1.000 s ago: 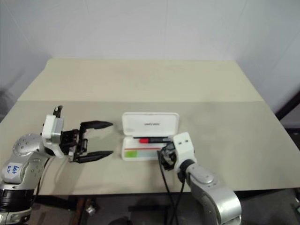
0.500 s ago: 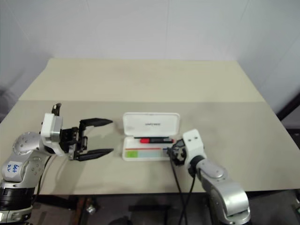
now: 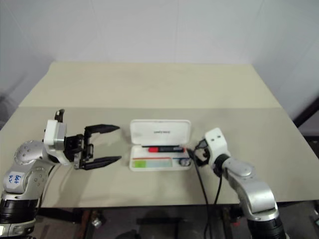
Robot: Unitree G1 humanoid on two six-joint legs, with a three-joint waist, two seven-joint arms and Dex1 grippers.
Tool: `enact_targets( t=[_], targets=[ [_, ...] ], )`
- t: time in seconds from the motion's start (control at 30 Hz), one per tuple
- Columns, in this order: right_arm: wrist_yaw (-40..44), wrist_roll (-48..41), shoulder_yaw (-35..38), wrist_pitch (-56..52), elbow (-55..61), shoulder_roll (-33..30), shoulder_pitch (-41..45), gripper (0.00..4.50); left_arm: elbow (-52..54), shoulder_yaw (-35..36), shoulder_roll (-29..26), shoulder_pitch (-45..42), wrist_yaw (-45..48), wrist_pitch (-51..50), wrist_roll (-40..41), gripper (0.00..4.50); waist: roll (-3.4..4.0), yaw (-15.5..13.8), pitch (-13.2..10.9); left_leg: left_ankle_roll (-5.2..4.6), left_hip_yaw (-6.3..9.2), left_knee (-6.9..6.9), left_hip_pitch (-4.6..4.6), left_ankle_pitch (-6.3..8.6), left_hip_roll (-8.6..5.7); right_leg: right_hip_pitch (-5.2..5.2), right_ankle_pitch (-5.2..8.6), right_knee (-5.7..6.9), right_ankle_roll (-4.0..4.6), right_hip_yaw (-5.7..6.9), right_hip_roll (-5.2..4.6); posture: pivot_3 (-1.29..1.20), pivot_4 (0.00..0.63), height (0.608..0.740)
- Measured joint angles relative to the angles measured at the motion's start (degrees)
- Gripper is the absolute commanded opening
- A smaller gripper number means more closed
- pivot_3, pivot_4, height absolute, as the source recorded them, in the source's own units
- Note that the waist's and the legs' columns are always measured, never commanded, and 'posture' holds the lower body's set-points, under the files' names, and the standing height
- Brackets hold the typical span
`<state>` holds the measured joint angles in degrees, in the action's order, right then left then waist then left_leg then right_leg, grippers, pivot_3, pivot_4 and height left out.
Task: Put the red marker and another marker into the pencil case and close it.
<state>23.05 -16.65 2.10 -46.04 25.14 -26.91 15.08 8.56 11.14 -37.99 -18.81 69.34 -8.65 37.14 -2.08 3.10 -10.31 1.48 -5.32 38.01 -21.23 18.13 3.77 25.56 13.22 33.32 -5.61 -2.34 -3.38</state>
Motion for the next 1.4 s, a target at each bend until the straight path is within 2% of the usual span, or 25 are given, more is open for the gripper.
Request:
enact_targets(
  t=[0.4, 0.7, 1.0, 1.17, 1.4],
  targets=[
    [4.6, -0.3, 0.1, 4.8, 0.2, -3.3, -7.0, 4.44, 0.0, 0.0, 0.9, 0.0, -0.9, 1.2, -0.2, 4.50, -0.01, -0.2, 0.0, 0.00, -0.01, 0.01, -0.01, 0.01, -0.01, 0.00, 0.01, -0.02, -0.01, 0.00, -0.01, 0.00, 0.150, 0.740],
    [6.2, 0.2, 0.5, 9.9, -3.3, -4.2, -8.2, 4.44, -4.4, 0.0, 0.7, -2.1, 0.2, 2.9, -1.6, 4.50, -0.01, -0.1, 0.0, 0.00, -0.03, 0.04, 0.03, 0.01, -0.01, -0.01, 0.03, 0.05, 0.02, -0.02, 0.00, 0.00, 0.150, 0.740],
    [6.5, 0.1, -2.8, 11.1, -3.1, -1.4, -6.3, 4.44, -22.9, -0.1, -0.2, -13.4, 4.4, 10.6, -6.1, 4.50, -0.03, -0.3, 0.0, 0.00, -0.01, 0.03, -0.01, 0.01, -0.01, -0.01, 0.00, 0.06, -0.03, 0.05, 0.01, 0.00, 0.150, 0.740],
    [6.7, 0.2, -2.8, 12.1, -3.2, -1.5, -6.8, 4.44, -37.7, -0.3, -0.1, -21.9, 6.8, 16.7, -9.8, 4.50, -0.03, -0.6, 0.0, -0.01, -0.01, 0.03, 0.00, 0.02, -0.01, 0.00, -0.06, 0.05, -0.15, 0.10, 0.01, 0.00, 0.150, 0.740],
    [7.1, 0.8, -1.5, 14.8, -6.8, -2.8, -5.1, 4.44, -64.0, -0.7, 0.1, -35.6, 8.4, 25.5, -16.0, 4.50, -0.03, -1.4, 0.0, -0.01, -0.03, 0.05, -0.03, 0.02, -0.02, 0.00, -0.08, 0.10, -0.18, 0.13, 0.01, 0.00, 0.150, 0.740]
  ],
)
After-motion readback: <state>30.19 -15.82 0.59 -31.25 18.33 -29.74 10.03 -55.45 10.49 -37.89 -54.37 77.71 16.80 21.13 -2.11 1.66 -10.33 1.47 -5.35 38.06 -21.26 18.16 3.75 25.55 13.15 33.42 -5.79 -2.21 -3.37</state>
